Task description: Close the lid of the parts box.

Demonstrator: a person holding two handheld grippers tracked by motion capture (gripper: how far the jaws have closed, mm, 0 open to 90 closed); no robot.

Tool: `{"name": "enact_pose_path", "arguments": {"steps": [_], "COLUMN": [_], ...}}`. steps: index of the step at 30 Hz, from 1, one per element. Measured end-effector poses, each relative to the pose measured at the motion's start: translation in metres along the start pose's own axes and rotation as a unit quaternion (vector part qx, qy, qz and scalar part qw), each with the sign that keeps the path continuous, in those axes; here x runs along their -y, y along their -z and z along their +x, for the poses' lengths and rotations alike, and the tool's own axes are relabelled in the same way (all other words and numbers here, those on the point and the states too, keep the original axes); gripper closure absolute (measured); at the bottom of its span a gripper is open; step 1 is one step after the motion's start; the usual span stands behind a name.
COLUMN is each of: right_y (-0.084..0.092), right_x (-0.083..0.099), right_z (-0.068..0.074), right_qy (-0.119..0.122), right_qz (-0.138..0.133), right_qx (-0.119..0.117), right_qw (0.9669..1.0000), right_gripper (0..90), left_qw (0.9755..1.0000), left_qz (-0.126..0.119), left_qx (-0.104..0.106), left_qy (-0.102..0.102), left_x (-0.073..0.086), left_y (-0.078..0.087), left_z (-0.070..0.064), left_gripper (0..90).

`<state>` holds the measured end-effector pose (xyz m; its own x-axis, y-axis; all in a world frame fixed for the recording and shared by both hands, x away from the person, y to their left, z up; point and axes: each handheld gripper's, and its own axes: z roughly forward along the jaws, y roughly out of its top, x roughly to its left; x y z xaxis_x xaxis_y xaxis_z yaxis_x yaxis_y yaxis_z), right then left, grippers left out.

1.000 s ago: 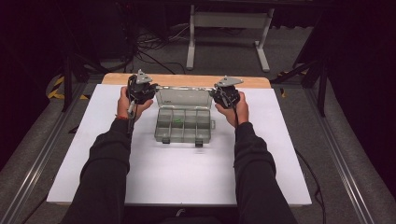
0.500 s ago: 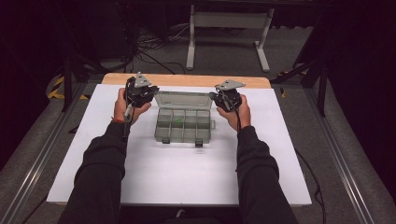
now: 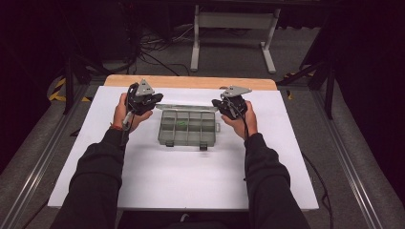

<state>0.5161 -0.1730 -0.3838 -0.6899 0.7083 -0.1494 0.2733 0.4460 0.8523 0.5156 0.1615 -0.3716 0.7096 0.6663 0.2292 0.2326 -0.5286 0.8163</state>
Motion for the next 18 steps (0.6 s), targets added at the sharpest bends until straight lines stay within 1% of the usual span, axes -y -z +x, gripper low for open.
{"name": "enact_pose_path", "arguments": {"steps": [1, 2, 4, 6, 7, 8, 10, 11, 14, 17, 18], "right_y": [0.001, 0.002, 0.005, 0.007, 0.008, 0.009, 0.011, 0.012, 0.015, 0.016, 0.018], "right_x": [0.001, 0.001, 0.002, 0.002, 0.003, 0.003, 0.004, 0.005, 0.007, 0.008, 0.009], "right_z": [0.0, 0.0, 0.0, 0.001, 0.002, 0.003, 0.006, 0.008, 0.011, 0.017, 0.019], "right_qy": [-0.001, -0.001, -0.003, 0.005, 0.006, 0.011, 0.018, 0.021, 0.022, 0.032, 0.036], "right_qz": [0.0, 0.001, 0.001, 0.005, 0.007, 0.009, 0.013, 0.013, 0.01, 0.021, 0.021], "right_qx": [-0.001, -0.001, -0.005, -0.009, -0.014, -0.014, -0.015, -0.017, -0.024, -0.03, -0.036], "right_qw": [1.0, 1.0, 1.0, 0.9999, 0.9999, 0.9998, 0.9996, 0.9995, 0.9994, 0.9988, 0.9985], "right_gripper": [90.0, 90.0, 90.0, 90.0, 90.0, 90.0, 90.0, 90.0, 90.0, 90.0, 90.0], "left_qw": [1.0, 1.0, 0.9999, 0.9999, 0.9998, 0.9997, 0.9997, 0.9995, 0.9993, 0.9992, 0.9989], "left_qz": [0.001, 0.001, 0.005, 0.002, 0.002, 0.0, -0.002, 0.001, -0.002, -0.005, -0.004], "left_qx": [0.0, 0.003, 0.004, 0.009, 0.008, 0.01, 0.012, 0.01, 0.017, 0.018, 0.021], "left_qy": [-0.005, -0.003, -0.009, -0.012, -0.019, -0.022, -0.02, -0.03, -0.032, -0.035, -0.04], "left_x": [0.001, 0.002, 0.004, 0.006, 0.007, 0.008, 0.01, 0.012, 0.016, 0.018, 0.02], "left_y": [0.001, 0.001, 0.003, 0.005, 0.007, 0.009, 0.011, 0.014, 0.017, 0.018, 0.02], "left_z": [0.0, -0.002, -0.004, -0.007, -0.008, -0.009, -0.011, -0.014, -0.018, -0.02, -0.023], "left_gripper": [88.7, 89.1, 89.0, 89.2, 89.5, 89.6, 89.7, 89.7, 89.6, 89.6, 89.7]}}
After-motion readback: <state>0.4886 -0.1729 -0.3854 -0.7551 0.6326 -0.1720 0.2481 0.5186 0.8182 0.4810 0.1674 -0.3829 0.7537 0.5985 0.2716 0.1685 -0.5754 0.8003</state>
